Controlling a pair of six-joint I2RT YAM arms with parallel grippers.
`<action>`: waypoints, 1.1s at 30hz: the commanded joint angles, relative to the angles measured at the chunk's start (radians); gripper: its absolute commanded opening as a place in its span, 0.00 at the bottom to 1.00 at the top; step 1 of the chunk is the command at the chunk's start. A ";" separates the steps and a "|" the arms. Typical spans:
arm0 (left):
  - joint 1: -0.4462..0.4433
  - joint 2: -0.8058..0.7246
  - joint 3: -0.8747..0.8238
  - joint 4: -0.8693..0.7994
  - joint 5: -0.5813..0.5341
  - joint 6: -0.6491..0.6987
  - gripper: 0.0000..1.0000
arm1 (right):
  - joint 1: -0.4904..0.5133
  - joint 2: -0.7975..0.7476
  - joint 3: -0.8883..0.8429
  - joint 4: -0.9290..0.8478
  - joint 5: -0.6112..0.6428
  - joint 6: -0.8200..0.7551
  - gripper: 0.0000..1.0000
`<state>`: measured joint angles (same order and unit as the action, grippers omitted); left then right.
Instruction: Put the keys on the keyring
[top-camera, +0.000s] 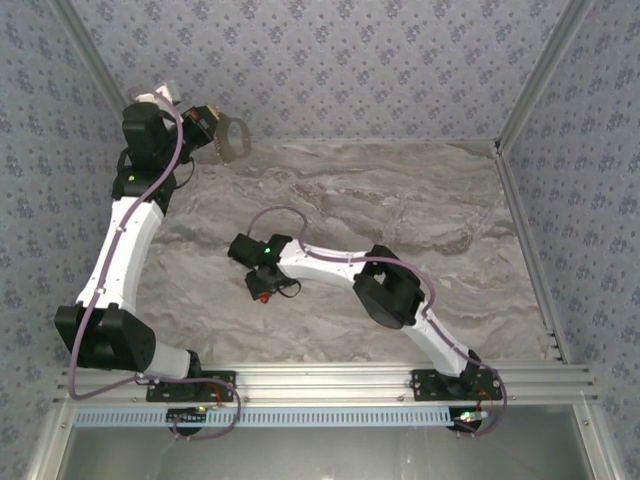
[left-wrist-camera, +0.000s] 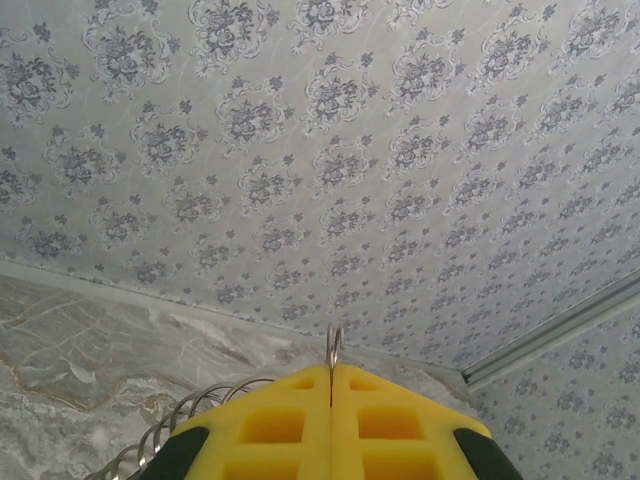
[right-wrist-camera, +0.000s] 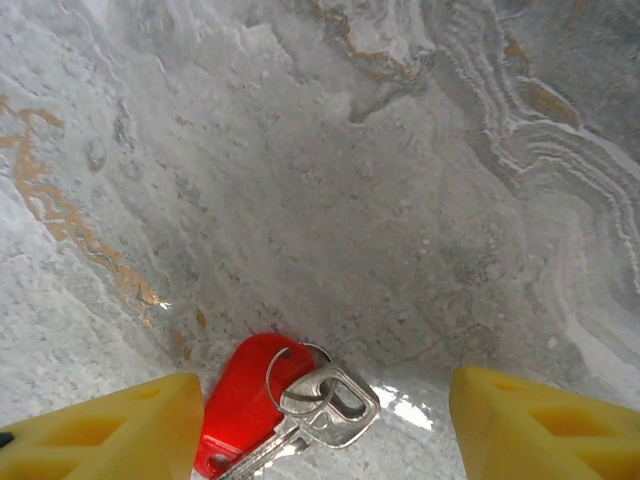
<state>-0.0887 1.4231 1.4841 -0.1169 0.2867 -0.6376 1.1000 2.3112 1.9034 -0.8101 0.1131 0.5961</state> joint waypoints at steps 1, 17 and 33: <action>0.009 -0.015 0.030 0.024 -0.006 0.012 0.00 | 0.020 0.036 0.034 -0.097 0.038 -0.039 0.68; 0.017 0.023 0.100 -0.027 0.077 0.044 0.00 | -0.217 -0.351 -0.549 0.035 0.084 -0.003 0.59; -0.133 -0.048 0.006 -0.062 0.116 0.030 0.00 | -0.492 -0.663 -0.784 0.196 -0.166 0.000 0.62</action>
<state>-0.1993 1.4281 1.5101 -0.2039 0.4057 -0.6144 0.6216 1.6409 1.1469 -0.6308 0.0044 0.5976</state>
